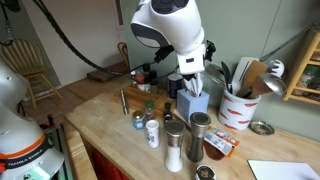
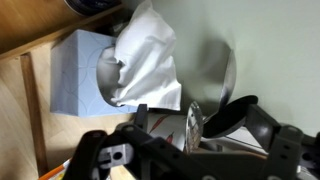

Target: Move the silver cooking spoon to the bottom-left corner of the counter

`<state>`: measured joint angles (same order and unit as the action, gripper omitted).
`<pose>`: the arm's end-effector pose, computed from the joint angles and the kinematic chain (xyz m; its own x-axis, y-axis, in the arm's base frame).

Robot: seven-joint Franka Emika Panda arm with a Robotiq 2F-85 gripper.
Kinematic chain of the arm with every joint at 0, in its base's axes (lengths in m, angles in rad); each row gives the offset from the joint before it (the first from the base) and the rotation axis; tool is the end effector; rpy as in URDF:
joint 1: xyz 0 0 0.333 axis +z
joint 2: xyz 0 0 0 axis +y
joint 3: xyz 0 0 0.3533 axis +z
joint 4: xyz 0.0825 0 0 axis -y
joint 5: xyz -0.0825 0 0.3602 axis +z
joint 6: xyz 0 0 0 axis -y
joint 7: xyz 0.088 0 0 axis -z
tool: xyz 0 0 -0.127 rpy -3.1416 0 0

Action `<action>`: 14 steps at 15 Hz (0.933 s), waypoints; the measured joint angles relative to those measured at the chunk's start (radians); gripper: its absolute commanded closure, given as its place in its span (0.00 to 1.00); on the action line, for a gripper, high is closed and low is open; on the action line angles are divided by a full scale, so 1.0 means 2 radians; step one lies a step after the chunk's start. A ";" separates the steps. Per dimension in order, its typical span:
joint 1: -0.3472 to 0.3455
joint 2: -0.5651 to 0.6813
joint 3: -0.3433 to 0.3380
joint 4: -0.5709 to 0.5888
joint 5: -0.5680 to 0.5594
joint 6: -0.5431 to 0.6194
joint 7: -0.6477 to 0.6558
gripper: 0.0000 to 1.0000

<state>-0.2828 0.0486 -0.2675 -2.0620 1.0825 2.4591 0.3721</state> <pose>0.5009 -0.2926 0.4844 0.0133 -0.9613 -0.2752 -0.6880 0.1909 -0.7001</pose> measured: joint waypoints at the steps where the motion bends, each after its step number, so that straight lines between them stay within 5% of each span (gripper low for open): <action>1: 0.002 0.004 0.003 0.001 0.015 0.013 -0.005 0.00; 14: -0.003 0.065 0.003 0.030 0.206 0.057 -0.088 0.04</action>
<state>-0.2882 0.1781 -0.2608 -2.0015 1.4952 2.5737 0.1963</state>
